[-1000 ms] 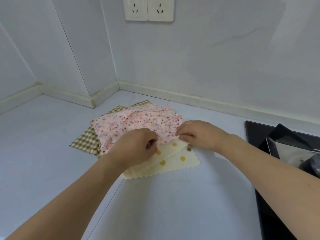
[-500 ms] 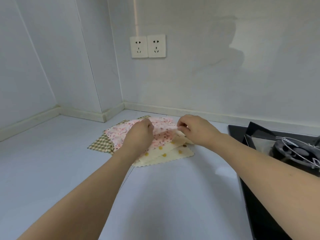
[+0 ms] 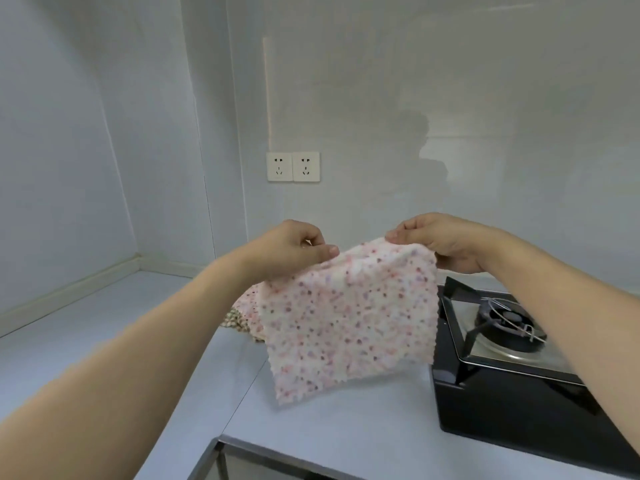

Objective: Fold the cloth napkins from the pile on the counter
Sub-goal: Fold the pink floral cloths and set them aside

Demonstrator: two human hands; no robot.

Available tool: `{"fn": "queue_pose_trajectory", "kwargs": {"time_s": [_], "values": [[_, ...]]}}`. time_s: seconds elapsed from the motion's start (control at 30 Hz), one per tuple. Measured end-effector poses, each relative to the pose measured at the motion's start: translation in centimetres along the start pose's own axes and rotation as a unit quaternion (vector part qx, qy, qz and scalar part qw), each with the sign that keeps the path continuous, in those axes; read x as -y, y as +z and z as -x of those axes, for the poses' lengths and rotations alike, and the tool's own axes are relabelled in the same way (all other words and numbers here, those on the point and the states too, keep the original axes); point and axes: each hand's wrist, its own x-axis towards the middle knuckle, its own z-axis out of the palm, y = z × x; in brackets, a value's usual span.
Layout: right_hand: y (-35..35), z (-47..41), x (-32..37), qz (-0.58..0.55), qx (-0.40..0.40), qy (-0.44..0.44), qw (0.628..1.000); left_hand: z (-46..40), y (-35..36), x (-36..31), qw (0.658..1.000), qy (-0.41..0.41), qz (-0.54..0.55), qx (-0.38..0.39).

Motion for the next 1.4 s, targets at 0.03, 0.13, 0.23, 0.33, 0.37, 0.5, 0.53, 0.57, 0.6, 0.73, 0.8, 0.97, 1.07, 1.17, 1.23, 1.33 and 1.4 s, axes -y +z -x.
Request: {"fn": "queue_pose_trajectory", "kwargs": {"time_s": [0.03,0.13,0.23,0.33,0.37,0.5,0.53,0.57,0.6,0.73,0.8,0.97,1.07,1.17,1.23,1.33,1.4], "values": [[-0.3,0.7,-0.2,0.001,0.018,0.015,1.000,0.5,-0.1,-0.2,1.000,-0.006,0.003,0.011],[-1.1,1.4,-1.9,0.005,0.034,0.045,0.998,1.7,0.3,0.6,0.998,-0.016,0.030,0.048],[-1.1,1.4,-4.3,0.020,0.015,0.068,0.997,2.3,1.3,3.0,0.998,-0.043,0.038,0.025],[0.1,0.8,-6.0,0.115,-0.039,0.046,0.991,2.3,2.9,5.4,0.997,-0.060,-0.036,-0.016],[0.9,0.6,-6.4,0.157,-0.060,0.024,0.986,2.4,3.4,6.1,0.997,-0.063,-0.047,-0.026],[3.6,1.0,-8.1,0.301,-0.141,-0.077,0.940,3.5,4.9,8.3,0.993,-0.054,-0.075,-0.069],[4.2,1.6,-8.7,0.320,-0.148,-0.093,0.931,4.1,5.2,8.6,0.992,-0.046,-0.086,-0.076],[4.7,2.2,-9.3,0.339,-0.145,-0.104,0.924,4.8,5.5,8.8,0.992,-0.035,-0.095,-0.078],[5.4,3.0,-9.9,0.363,-0.133,-0.111,0.916,5.7,5.9,9.1,0.991,-0.021,-0.107,-0.072],[8.0,6.2,-12.9,0.485,-0.052,-0.133,0.863,9.4,7.8,10.3,0.983,0.032,-0.178,0.023],[9.1,7.4,-14.6,0.533,-0.016,-0.143,0.834,10.8,8.9,10.7,0.976,0.043,-0.206,0.055],[10.7,9.4,-17.6,0.550,-0.001,-0.129,0.825,13.1,11.4,11.2,0.958,0.080,-0.245,0.125],[11.1,10.1,-18.9,0.535,-0.024,-0.137,0.833,13.7,11.8,11.7,0.953,0.089,-0.256,0.133],[11.3,10.6,-19.8,0.496,-0.041,-0.127,0.858,13.8,11.9,11.7,0.940,0.103,-0.298,0.129],[11.3,10.7,-20.0,0.460,-0.043,-0.093,0.882,13.8,12.1,11.3,0.931,0.115,-0.322,0.128],[11.4,10.2,-20.0,0.414,-0.064,-0.049,0.907,13.2,12.0,10.6,0.949,0.078,-0.288,0.102],[11.5,9.7,-20.1,0.407,-0.083,-0.016,0.909,12.3,11.4,10.3,0.985,-0.009,-0.164,0.056]]}}
